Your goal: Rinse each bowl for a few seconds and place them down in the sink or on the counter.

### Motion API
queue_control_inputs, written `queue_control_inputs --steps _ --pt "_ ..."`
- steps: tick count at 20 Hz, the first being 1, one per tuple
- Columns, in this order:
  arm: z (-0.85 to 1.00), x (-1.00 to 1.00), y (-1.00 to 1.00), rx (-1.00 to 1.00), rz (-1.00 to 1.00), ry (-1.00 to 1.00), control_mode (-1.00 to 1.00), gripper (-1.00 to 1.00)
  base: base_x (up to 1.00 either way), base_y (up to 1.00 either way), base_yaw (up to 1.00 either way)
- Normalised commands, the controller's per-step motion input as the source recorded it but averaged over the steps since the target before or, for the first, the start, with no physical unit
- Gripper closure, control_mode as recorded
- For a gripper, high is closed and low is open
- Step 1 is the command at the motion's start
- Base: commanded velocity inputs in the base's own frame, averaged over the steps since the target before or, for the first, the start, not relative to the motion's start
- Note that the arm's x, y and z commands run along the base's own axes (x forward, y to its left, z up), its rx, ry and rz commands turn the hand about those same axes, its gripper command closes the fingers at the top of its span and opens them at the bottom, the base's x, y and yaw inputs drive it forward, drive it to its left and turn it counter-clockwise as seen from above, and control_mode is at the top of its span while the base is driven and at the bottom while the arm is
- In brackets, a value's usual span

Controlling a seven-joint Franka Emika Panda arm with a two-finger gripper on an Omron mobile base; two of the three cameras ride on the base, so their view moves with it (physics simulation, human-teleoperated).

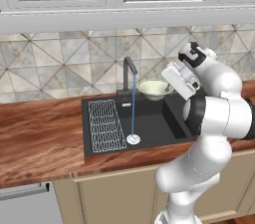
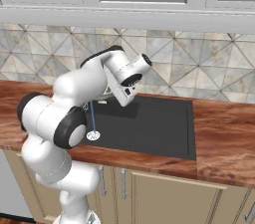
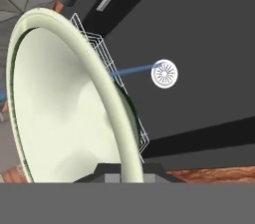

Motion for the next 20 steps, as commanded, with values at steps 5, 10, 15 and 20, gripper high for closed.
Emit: queue_control_inputs --steps 5,10,15,20 --pt "0.07 -0.11 -0.20 0.00 -0.13 0.01 -1.00 1.00 0.00 0.00 0.00" --pt "0.04 -0.10 -0.20 0.00 -0.15 0.01 -1.00 1.00 0.00 0.00 0.00" --pt "0.06 -0.06 -0.14 -0.01 -0.17 0.02 -1.00 1.00 0.00 0.00 0.00" --pt "0.03 -0.02 -0.10 -0.05 -0.17 0.01 -1.00 1.00 0.00 0.00 0.00"
